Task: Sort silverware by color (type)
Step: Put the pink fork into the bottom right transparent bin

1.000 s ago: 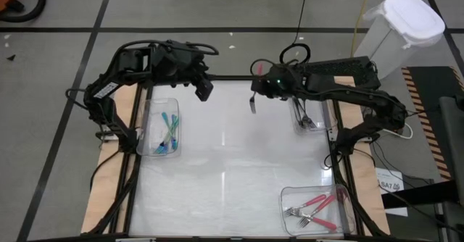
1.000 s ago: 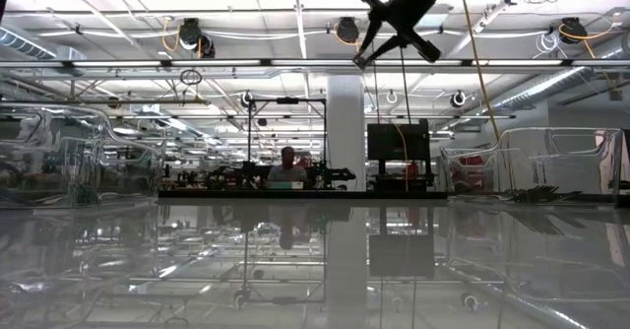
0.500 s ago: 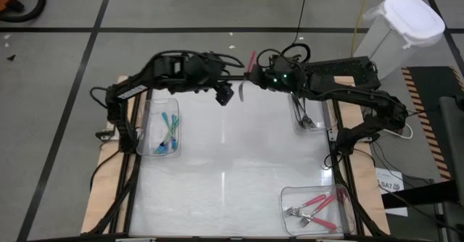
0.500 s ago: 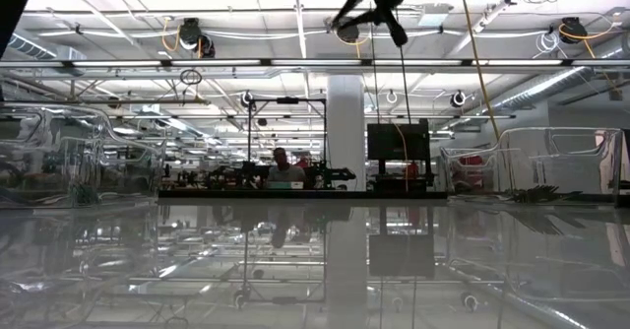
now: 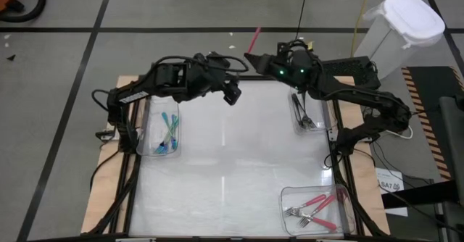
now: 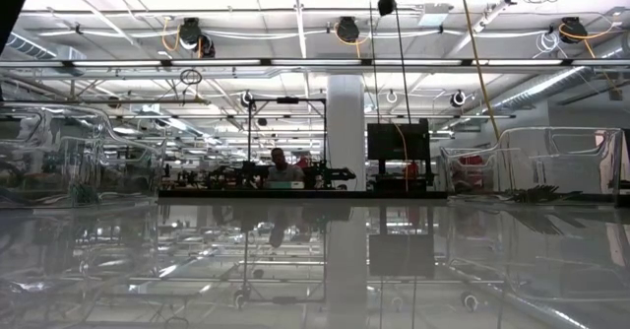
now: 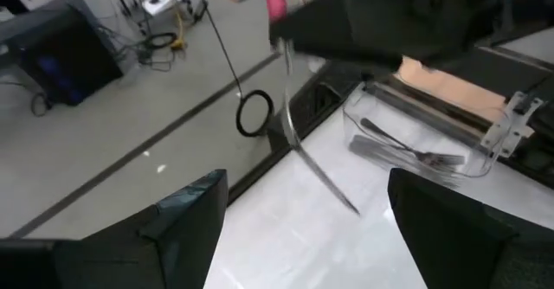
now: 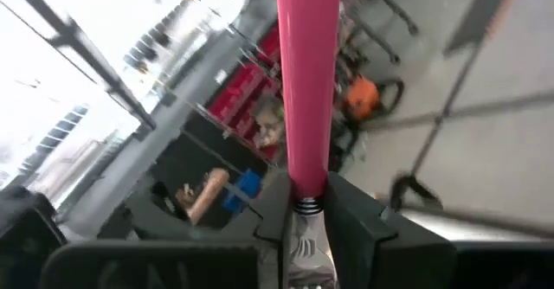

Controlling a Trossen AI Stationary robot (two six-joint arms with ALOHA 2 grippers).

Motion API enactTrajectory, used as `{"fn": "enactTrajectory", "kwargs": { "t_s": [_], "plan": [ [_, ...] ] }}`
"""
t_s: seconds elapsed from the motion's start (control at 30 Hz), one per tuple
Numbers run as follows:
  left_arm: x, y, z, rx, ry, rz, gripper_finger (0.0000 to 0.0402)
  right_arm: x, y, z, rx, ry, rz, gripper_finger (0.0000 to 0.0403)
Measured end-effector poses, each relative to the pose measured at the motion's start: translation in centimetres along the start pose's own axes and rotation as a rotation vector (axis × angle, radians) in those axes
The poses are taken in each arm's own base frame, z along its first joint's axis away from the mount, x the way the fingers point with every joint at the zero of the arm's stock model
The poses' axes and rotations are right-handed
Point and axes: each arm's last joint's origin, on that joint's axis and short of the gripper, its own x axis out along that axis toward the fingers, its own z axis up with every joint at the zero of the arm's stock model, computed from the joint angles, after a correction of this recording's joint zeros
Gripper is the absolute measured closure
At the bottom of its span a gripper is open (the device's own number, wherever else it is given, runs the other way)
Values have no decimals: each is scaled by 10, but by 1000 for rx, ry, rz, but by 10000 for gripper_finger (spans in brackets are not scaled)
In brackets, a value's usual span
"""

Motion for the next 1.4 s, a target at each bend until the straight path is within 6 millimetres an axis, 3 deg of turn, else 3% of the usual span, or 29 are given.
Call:
{"fn": "enactTrajectory", "kwargs": {
  "t_s": [0.23, 0.67, 0.87, 1.03, 1.4],
  "plan": [
    [-7, -6, -1, -90, -62, 92, 83, -5, 8, 8, -128, -61, 56, 353],
    [-8, -11, 7, -196, -135, 53, 83, -7, 16, 14, -255, -133, 122, 353],
    [18, -30, 0, -178, -117, 63, 83, -8, 20, 16, -319, -153, 170, 353],
    [29, -41, 0, -202, -152, 68, 84, -8, 23, 15, -341, -148, 203, 353],
    [27, -40, 1, -217, -201, 154, 161, -9, 24, 15, -397, -143, 226, 353]
  ]
}}
